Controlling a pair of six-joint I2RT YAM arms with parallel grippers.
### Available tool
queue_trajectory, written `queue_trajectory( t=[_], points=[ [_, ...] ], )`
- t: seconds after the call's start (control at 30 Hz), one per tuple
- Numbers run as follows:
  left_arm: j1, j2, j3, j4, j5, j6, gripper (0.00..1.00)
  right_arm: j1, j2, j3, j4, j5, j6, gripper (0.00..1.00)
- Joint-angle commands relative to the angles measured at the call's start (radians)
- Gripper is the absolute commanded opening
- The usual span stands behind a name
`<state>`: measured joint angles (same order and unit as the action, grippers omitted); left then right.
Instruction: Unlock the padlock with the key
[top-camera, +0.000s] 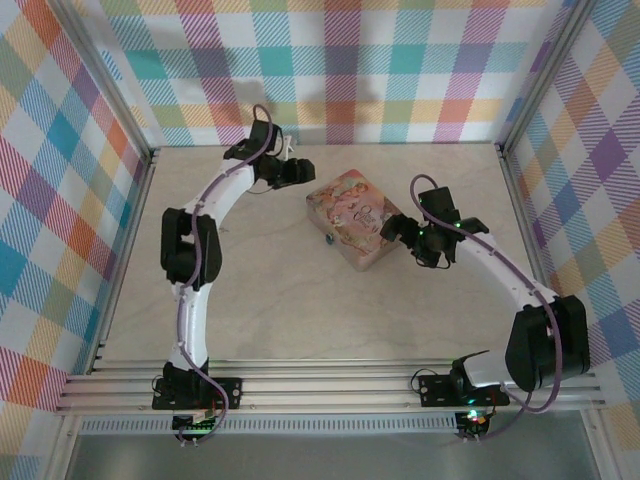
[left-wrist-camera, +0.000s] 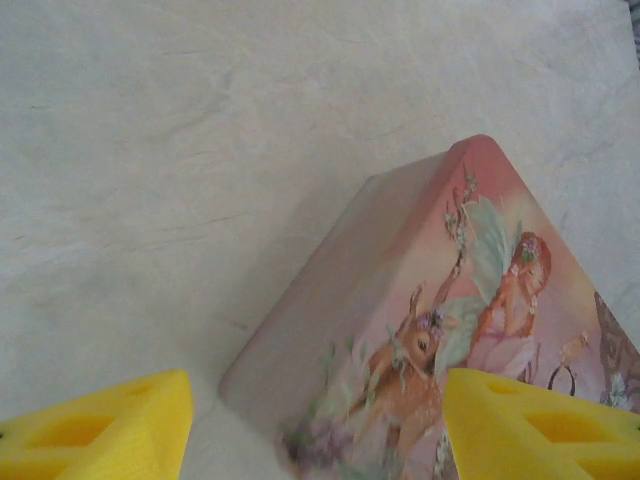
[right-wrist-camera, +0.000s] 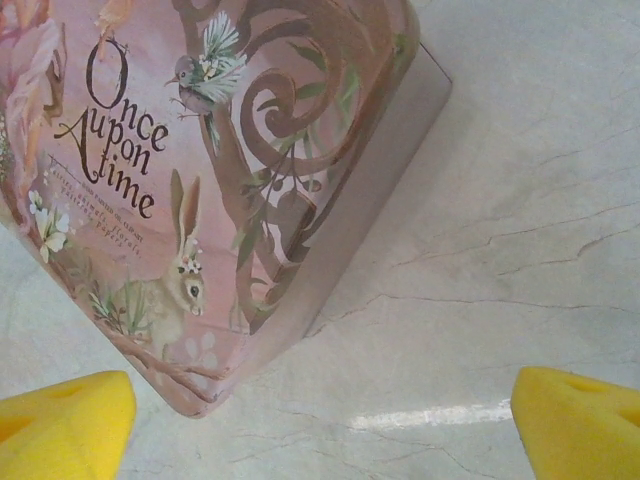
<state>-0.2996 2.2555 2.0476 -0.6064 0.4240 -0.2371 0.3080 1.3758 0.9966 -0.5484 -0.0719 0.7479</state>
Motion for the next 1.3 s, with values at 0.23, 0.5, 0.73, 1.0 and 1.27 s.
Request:
queue_trajectory(
  t=[0.23, 0.5, 0.73, 1.0, 1.27],
  points=[
    [-0.073, -0.013, -0.157, -0.062, -0.001, 0.015, 0.66, 0.000, 0.271, 0.164, 0.038, -0.099, -0.070, 0.89],
    [-0.076, -0.293, -0.691, 0.164, -0.052, -0.128, 0.65, 0.000, 0.511, 0.448, -0.093, -0.054, -0.265, 0.87],
    [-0.093, -0.370, -0.824, 0.278, -0.074, -0.238, 0.62, 0.000, 0.709, 0.671, -0.102, -0.175, -0.295, 0.80],
    [-0.099, -0.260, -0.678, 0.291, -0.091, -0.270, 0.57, 0.000, 0.898, 0.933, -0.134, -0.253, -0.271, 0.78],
    [-0.099, -0.130, -0.434, 0.216, -0.109, -0.245, 0.57, 0.000, 0.982, 1.135, -0.216, -0.209, -0.278, 0.84]
  ],
)
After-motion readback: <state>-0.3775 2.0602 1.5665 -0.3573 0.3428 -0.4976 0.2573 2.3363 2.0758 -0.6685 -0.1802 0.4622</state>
